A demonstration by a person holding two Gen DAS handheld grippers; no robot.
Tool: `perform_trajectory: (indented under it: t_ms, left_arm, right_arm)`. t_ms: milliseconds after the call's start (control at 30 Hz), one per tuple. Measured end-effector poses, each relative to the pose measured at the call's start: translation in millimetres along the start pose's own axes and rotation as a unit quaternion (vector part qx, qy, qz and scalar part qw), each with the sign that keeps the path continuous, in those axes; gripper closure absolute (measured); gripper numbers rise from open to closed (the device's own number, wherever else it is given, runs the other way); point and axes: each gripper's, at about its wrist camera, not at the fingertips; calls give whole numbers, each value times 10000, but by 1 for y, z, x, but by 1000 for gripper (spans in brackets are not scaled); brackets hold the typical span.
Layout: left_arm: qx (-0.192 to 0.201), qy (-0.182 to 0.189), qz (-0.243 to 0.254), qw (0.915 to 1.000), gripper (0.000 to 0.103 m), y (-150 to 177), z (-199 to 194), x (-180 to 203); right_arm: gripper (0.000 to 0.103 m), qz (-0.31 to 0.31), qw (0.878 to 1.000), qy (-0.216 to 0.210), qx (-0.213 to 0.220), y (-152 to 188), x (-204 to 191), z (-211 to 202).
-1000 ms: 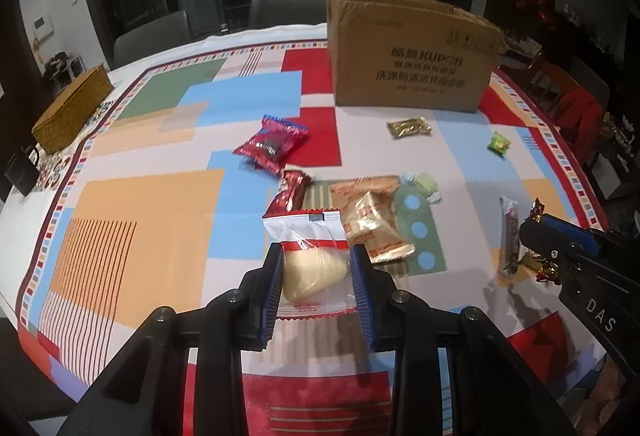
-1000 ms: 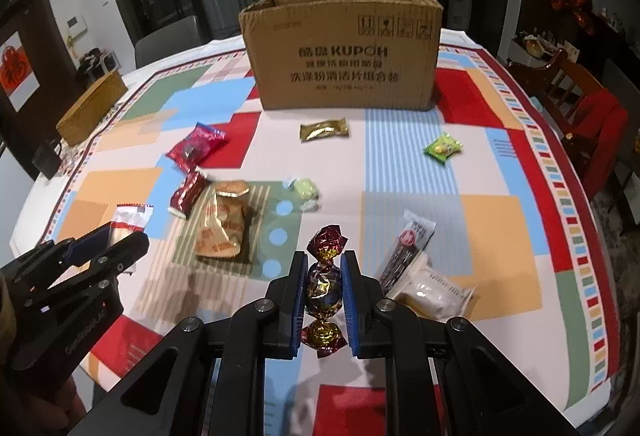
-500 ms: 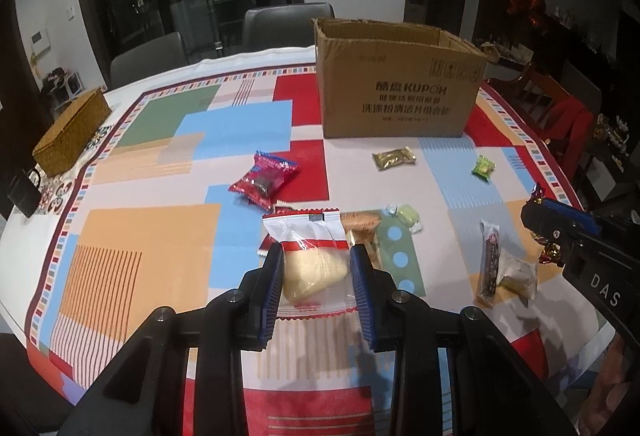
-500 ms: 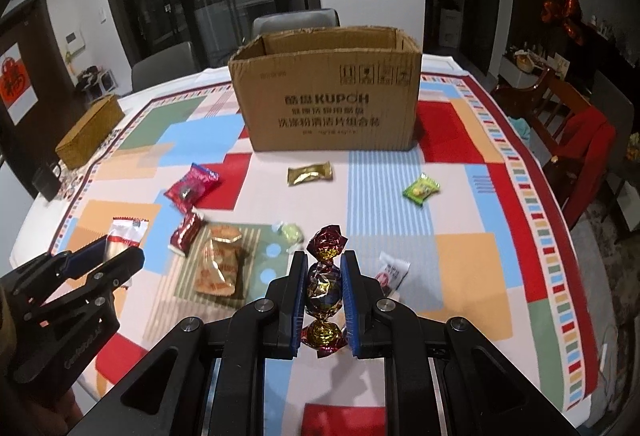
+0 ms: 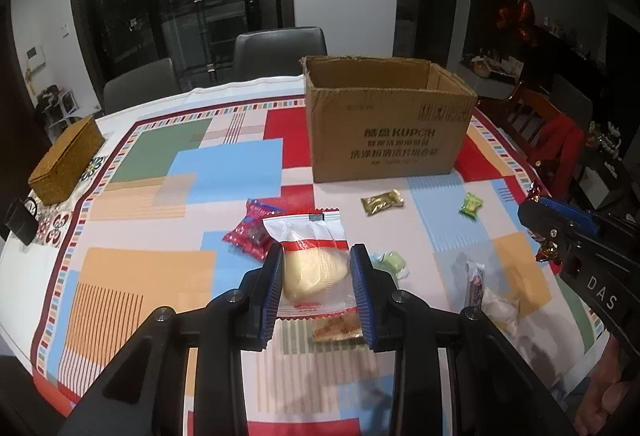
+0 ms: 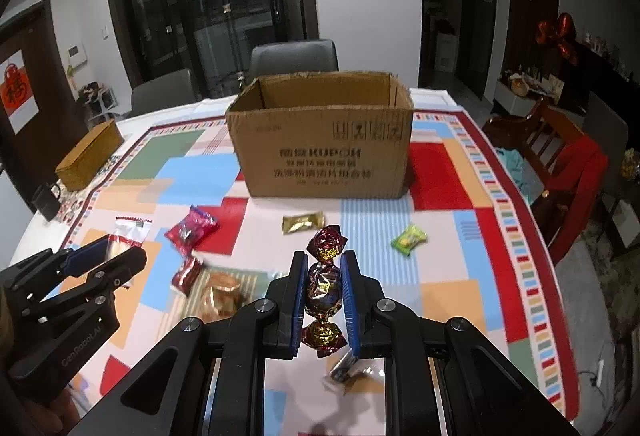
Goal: Organize snacks
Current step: 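Lift and carry the cake packet with the left tool while the right tool carries the candy to the box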
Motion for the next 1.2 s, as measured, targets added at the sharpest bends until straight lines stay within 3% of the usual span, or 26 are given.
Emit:
perform_trajectory:
  t_ms: [567,1200]
  left_arm:
    - [458,39,241,9987,70,-53,-12,9]
    - [922,6,340,9952,69,-142,-16,15]
  right_arm:
    - [85,-22,9983,162,554,-46,10,-18]
    - [85,-10,9911,322,1290,-124,15,-34]
Point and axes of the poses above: each gripper's, at about its wrist camera, not at the fingertips, and z roughly the way its jaws point, x to its right, y to its underside, and after that the axes turned 15 degrees about -x, right-handed
